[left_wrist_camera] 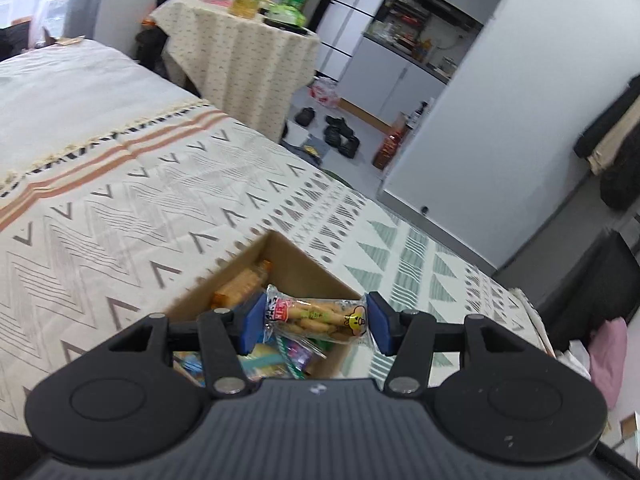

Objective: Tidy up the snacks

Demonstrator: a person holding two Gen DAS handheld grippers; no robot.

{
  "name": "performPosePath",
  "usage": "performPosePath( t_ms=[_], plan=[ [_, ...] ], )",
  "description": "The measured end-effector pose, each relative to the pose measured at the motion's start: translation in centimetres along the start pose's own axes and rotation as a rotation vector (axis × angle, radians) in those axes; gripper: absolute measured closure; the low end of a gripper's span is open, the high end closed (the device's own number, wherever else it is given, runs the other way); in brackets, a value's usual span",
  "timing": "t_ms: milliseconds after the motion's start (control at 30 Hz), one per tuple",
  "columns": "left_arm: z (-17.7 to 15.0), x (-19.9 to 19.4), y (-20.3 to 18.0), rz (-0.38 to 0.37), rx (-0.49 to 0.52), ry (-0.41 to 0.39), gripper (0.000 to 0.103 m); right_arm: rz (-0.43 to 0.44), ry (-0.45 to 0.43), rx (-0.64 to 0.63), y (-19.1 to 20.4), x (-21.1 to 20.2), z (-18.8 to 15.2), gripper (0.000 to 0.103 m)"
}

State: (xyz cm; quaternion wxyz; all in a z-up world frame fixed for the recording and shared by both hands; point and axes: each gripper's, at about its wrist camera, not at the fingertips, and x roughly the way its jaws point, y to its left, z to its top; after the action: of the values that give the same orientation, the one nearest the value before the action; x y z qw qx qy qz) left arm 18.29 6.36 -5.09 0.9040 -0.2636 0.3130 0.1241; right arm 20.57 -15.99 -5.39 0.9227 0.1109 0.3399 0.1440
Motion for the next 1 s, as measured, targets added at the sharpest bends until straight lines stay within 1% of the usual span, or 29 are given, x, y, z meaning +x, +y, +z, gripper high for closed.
performPosePath(
  t_ms=[100,233,367,467,533,600,667,767,833,867,933,1000],
  plan=[
    [0.5,0.6,1.4,0.018,-0.036,0.014,0.05,0.016,0.013,-0.04,1.3,1.3,-0.3,0.096],
    [0.6,1.2,2.2,0.047,-0.042,0.027,0.05,0.025,0.049,-0.022,1.2,2.6,-1.2,0.096],
    [0.1,2.5,2.7,0.068,-0.051,0.074,0.049,-0.031,0.093,0.037,-0.5,3.9,-2.6,0.09],
    [-0.3,2.9,2.9,0.084,-0.042,0.081,0.049,-0.068,0.109,0.066,-2.0,4.4,-3.5,0.076],
    [-0.5,3.3,3.1,0.097,-0.043,0.092,0.049,-0.094,0.111,0.069,-2.7,4.7,-4.0,0.056],
    [-0.7,3.8,3.3,0.114,-0.049,0.112,0.049,-0.123,0.121,0.073,-3.4,5.3,-4.4,0.049],
    [-0.8,4.4,3.5,0.124,-0.057,0.128,0.049,-0.146,0.143,0.092,-4.2,6.0,-4.8,0.045],
    [-0.9,4.9,3.6,0.138,-0.056,0.139,0.049,-0.154,0.173,0.105,-4.8,7.1,-5.7,0.043],
    [-1.0,5.2,3.5,0.149,-0.048,0.14,0.048,-0.153,0.19,0.097,-4.8,8.0,-6.0,0.038],
    [-1.1,5.4,3.5,0.158,-0.045,0.144,0.047,-0.152,0.195,0.091,-4.7,8.4,-6.2,0.037],
    [-1.1,5.9,3.8,0.171,-0.058,0.155,0.047,-0.155,0.207,0.08,-4.7,9.3,-6.4,0.031],
    [-1.1,6.3,4.2,0.179,-0.078,0.17,0.044,-0.156,0.223,0.077,-4.8,10.2,-6.7,0.029]
  ],
)
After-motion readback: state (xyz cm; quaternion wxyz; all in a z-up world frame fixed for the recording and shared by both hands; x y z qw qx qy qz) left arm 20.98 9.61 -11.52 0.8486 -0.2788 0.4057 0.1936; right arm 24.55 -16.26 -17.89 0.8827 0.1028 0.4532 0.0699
